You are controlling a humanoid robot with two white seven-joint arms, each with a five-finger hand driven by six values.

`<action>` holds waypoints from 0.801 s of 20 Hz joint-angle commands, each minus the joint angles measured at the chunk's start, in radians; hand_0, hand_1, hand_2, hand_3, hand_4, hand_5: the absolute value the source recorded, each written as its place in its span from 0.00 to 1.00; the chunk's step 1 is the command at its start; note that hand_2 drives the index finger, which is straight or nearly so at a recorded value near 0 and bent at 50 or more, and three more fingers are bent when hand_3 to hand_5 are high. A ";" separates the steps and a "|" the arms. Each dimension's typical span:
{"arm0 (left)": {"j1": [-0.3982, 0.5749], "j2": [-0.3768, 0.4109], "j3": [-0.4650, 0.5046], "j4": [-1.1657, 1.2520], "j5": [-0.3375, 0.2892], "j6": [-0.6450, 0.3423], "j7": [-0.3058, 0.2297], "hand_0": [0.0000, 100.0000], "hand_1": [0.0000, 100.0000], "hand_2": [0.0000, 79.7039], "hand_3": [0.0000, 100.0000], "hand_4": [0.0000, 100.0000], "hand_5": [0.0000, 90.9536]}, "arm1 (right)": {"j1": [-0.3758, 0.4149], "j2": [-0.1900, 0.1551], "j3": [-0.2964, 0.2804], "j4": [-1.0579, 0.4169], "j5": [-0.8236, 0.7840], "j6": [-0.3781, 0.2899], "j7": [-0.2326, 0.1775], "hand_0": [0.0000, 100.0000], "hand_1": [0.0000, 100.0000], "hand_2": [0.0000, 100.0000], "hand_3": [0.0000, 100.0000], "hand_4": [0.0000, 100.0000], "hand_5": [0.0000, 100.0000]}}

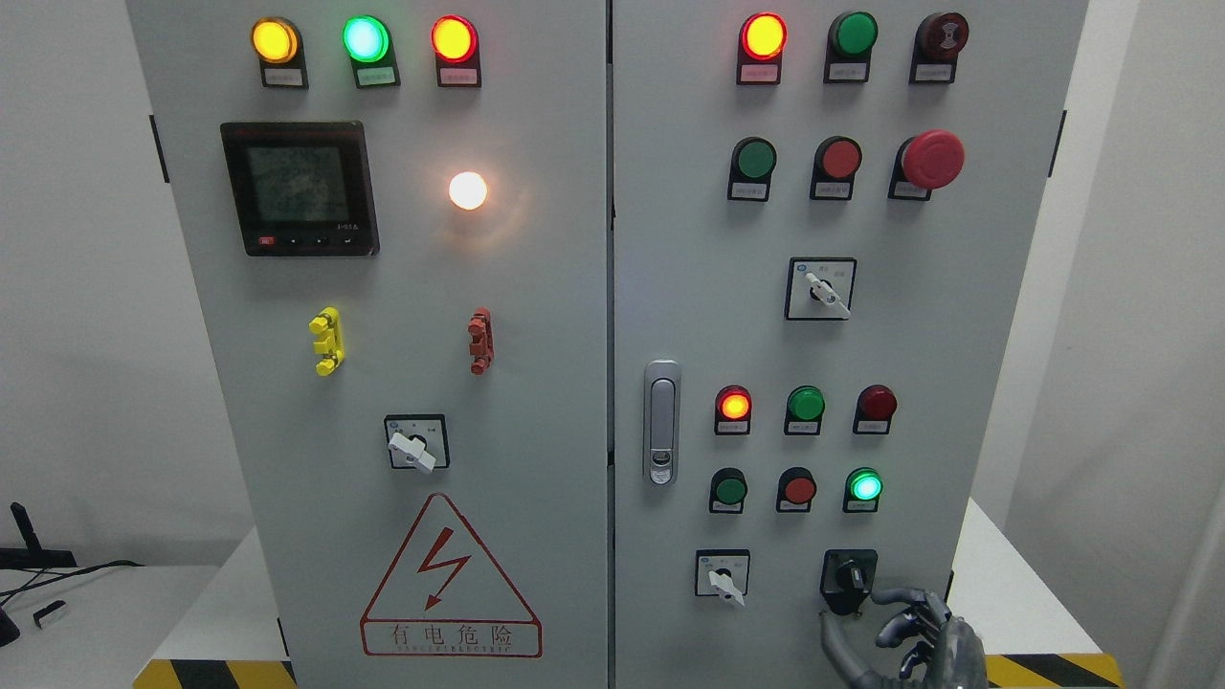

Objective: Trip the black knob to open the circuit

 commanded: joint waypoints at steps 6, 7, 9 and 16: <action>0.000 -0.001 0.000 0.001 -0.031 0.000 -0.001 0.12 0.39 0.00 0.00 0.00 0.00 | 0.184 -0.083 -0.024 -0.171 -0.252 -0.104 0.218 0.14 0.49 0.14 0.31 0.29 0.32; 0.000 0.001 0.000 0.001 -0.031 0.000 -0.001 0.12 0.39 0.00 0.00 0.00 0.00 | 0.201 -0.098 -0.024 -0.186 -0.279 -0.114 0.238 0.15 0.45 0.09 0.26 0.23 0.26; 0.000 0.001 0.000 0.000 -0.031 0.000 -0.001 0.12 0.39 0.00 0.00 0.00 0.00 | 0.232 -0.126 -0.024 -0.197 -0.326 -0.156 0.267 0.17 0.38 0.02 0.16 0.13 0.16; 0.000 0.001 0.000 0.001 -0.031 0.000 -0.001 0.12 0.39 0.00 0.00 0.00 0.00 | 0.325 -0.219 -0.028 -0.284 -0.407 -0.177 0.301 0.14 0.18 0.00 0.05 0.00 0.00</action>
